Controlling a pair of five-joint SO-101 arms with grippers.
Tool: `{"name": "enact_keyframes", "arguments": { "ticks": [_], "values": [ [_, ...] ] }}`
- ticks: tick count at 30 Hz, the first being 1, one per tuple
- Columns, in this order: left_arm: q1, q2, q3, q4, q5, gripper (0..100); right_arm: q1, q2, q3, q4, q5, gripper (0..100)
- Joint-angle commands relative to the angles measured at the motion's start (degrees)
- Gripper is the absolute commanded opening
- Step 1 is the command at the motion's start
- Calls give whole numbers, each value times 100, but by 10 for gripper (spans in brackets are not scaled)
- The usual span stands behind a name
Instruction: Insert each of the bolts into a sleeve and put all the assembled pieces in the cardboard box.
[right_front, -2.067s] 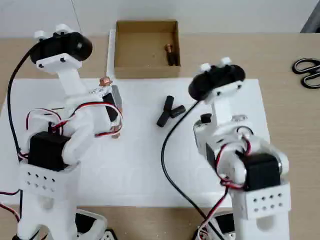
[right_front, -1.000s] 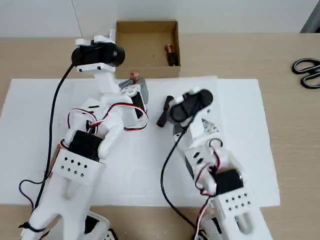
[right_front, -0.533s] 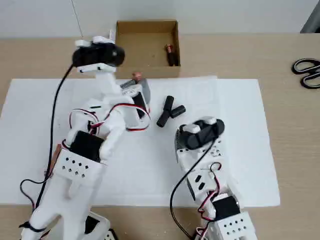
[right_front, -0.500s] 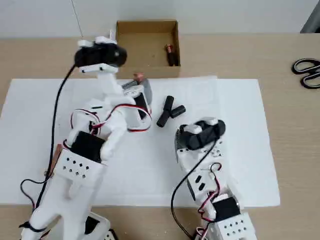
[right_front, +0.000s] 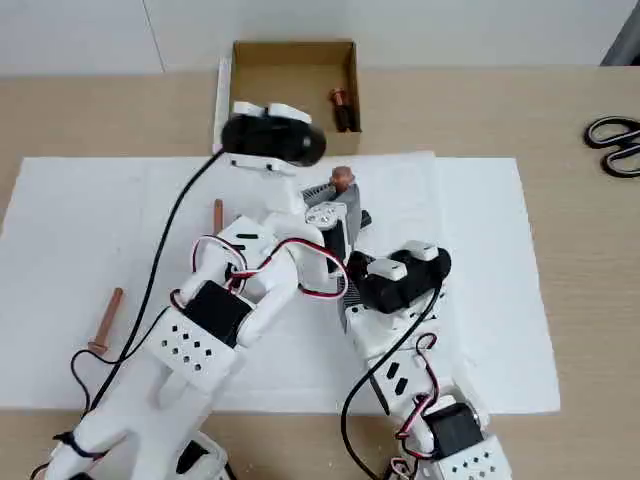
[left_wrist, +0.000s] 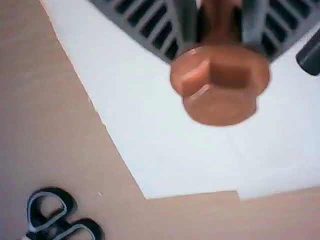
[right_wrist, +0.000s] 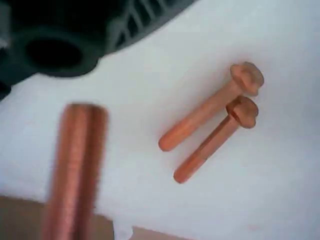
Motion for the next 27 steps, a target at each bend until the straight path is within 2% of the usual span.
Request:
{"name": "enact_keyframes", "arguments": {
  "ticks": [1,12,27],
  "values": [
    [149,-149,-48,-202,-88,5,-48,-101,35,4,-70,4],
    [211,-167,391,-686,-97,5,-268,-101,44,13,-70,4],
    [193,-738,778,-686,-369,5,-259,-101,35,13,-70,4]
  ]
}}
